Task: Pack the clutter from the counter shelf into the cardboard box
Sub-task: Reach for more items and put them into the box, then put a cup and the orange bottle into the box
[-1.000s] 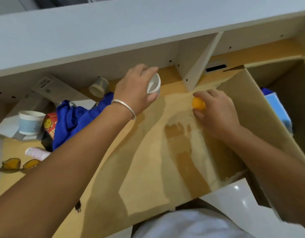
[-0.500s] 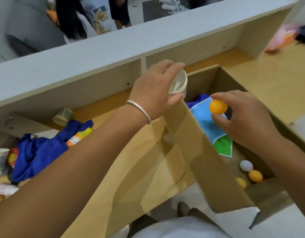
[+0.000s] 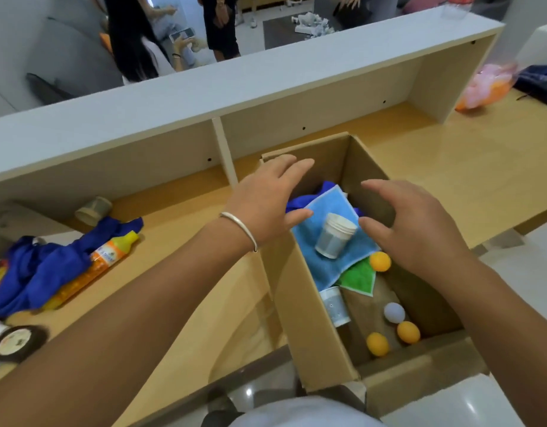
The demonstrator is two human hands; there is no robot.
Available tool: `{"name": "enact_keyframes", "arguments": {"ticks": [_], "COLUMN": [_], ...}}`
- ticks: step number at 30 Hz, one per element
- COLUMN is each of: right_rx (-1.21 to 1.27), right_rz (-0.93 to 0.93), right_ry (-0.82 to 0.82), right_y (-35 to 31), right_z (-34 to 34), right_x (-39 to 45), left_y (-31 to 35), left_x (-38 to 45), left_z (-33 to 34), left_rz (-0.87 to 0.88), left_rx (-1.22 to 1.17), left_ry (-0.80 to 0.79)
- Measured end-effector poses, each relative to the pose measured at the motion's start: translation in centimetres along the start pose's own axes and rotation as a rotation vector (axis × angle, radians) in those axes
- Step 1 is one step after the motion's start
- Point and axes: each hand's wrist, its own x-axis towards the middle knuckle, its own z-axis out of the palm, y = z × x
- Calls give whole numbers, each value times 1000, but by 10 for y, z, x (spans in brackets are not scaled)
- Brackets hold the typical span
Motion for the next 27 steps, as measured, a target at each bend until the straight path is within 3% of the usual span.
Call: {"name": "enact_keyframes", "arguments": {"ticks": [10,21,27], "right_rx": [24,-53,-36], "right_rz": [-254,-417,-560], "right_ry": [-175,-470,-477], "right_y": [-118,-287,-350], "right_z": [67,242,323], "right_x": [44,61,59], "left_y": [-118,-271,-326], "left_x": [-123,-342,-433], "left_z": [-18,-28,-35], "left_rz": [-328,-879,-1063], "left_rx": [63,62,66], "left_ry": [15,-83,-103]}}
